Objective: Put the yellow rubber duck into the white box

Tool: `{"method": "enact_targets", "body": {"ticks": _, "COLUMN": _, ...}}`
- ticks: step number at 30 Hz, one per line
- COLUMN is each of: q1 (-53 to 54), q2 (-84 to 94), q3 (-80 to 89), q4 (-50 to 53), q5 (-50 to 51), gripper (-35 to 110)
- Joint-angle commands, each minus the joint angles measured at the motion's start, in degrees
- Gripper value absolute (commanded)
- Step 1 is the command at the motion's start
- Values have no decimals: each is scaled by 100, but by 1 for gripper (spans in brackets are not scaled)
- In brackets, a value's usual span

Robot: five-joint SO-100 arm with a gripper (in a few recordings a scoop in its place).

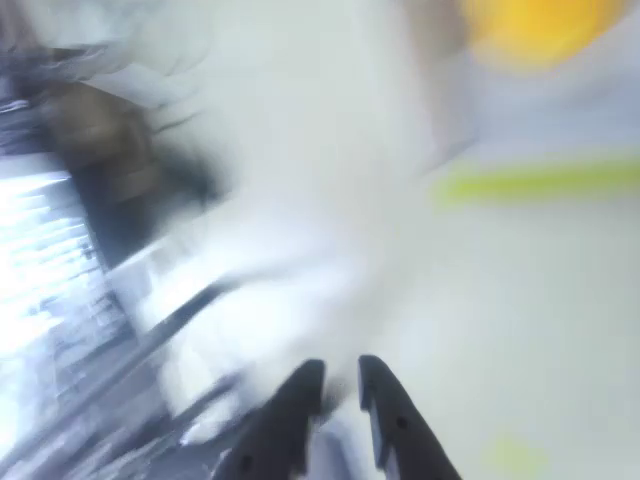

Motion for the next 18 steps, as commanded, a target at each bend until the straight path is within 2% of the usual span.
{"method": "enact_targets", "body": {"ticks": 1, "q1": -2188, "q2": 3542, "q3": 2197, "q4": -44, "q5": 809, "gripper": 0}}
{"method": "enact_targets", "body": {"ticks": 4, "q1": -3067, "q2": 4966, "q3": 4632, "q4": -835, "q5": 1125, "gripper": 0}}
{"method": "enact_targets", "body": {"ticks": 8, "q1": -3480, "q2": 6205, "q3": 6996, "q4": -1178, "q5": 1854, "gripper": 0}}
{"method": "enact_targets", "body": {"ticks": 13, "q1": -3542, "q2": 7058, "q3": 8209, "q4": -809, "q5": 2048, "gripper": 0}}
{"method": "enact_targets", "body": {"ticks": 18, "q1": -3428, "q2": 7348, "q3": 8596, "q4": -747, "q5": 2153, "gripper": 0}}
